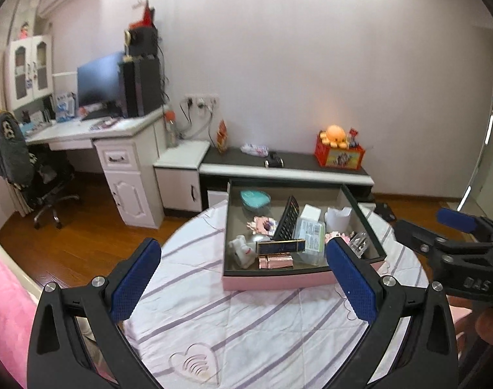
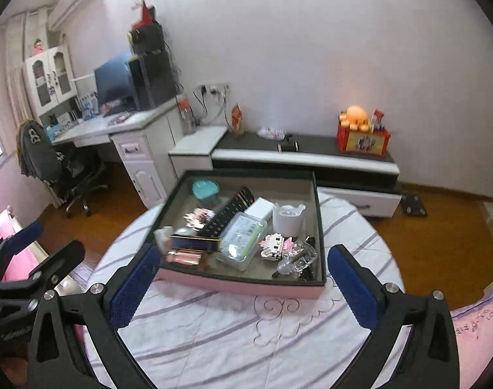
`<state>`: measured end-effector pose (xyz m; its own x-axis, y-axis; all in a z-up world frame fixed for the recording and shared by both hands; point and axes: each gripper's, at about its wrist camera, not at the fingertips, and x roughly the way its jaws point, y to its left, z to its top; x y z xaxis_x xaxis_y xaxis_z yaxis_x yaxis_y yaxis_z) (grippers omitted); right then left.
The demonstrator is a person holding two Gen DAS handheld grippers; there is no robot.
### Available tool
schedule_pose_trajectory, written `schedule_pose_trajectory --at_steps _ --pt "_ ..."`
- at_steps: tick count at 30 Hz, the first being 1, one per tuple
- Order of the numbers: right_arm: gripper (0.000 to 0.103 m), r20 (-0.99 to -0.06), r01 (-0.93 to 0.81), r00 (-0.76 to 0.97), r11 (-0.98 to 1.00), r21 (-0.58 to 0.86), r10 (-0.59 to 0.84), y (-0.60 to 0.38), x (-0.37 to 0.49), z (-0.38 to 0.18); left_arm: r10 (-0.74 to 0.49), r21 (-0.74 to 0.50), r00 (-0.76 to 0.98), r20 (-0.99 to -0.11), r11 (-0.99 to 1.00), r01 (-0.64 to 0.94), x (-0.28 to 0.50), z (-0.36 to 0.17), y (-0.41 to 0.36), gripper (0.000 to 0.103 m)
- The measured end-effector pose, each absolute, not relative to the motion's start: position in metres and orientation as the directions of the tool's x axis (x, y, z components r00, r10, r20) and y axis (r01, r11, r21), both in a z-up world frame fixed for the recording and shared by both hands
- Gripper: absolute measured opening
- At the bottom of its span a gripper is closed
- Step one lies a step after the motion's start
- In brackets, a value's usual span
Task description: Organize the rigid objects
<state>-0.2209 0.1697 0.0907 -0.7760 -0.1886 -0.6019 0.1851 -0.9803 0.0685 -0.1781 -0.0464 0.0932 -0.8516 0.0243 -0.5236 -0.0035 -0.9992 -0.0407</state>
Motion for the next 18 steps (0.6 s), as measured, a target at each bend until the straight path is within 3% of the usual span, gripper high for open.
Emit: schedule_pose_trajectory --at_steps 8,18 --pt "0.103 -0.469 0.136 -0.872 -0.990 0.035 -0.136 0.175 -0.112 0.127 0.014 -0.060 -0.911 -0.412 -0.998 0.012 -0.084 0.122 -0.051 0.103" --pt "0.103 -0.364 0.067 -0.929 -0.998 0.020 -0.070 0.171 0.009 0.119 0.004 -0.029 -0.945 -0.326 -1.000 0.006 0.032 0.115 -0.040 0.103"
